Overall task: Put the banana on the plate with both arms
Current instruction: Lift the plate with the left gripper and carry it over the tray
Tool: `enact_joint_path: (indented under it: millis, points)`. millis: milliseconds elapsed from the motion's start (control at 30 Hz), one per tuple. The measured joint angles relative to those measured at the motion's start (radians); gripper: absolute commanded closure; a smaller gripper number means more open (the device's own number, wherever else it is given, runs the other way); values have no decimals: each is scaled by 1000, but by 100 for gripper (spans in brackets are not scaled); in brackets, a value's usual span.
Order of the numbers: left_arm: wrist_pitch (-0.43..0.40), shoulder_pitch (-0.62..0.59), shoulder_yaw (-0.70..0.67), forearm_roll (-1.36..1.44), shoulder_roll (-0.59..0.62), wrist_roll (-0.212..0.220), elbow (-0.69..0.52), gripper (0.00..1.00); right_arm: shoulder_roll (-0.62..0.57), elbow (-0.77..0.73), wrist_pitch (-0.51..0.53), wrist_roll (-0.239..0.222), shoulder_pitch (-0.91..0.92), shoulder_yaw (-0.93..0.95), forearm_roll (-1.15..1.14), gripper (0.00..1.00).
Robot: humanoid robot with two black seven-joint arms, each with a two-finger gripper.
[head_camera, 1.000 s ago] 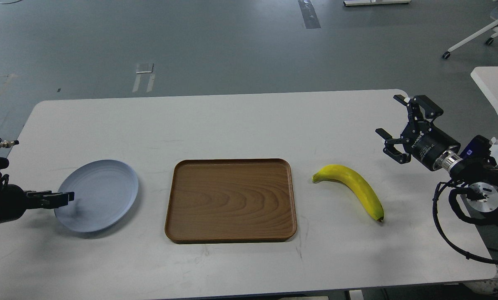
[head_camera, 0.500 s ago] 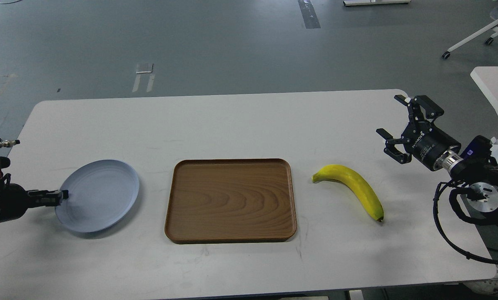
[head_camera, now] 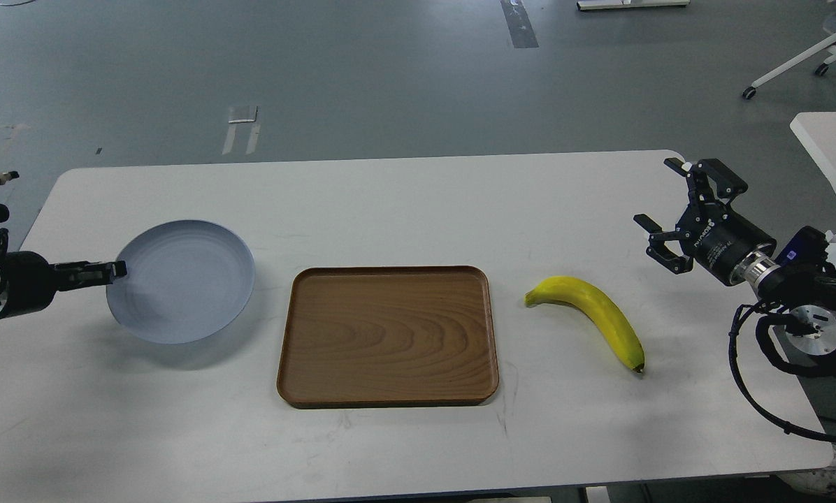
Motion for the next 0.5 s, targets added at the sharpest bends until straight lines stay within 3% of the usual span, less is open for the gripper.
enact_joint_path:
  millis: [200, 500]
  points:
    - [-43, -96, 8, 13, -29, 0, -113, 100, 0, 0, 0, 0, 0, 0, 0, 0]
    - [-52, -169, 18, 208, -227, 0, -187, 100, -26, -2, 0, 0, -13, 0, 0, 0]
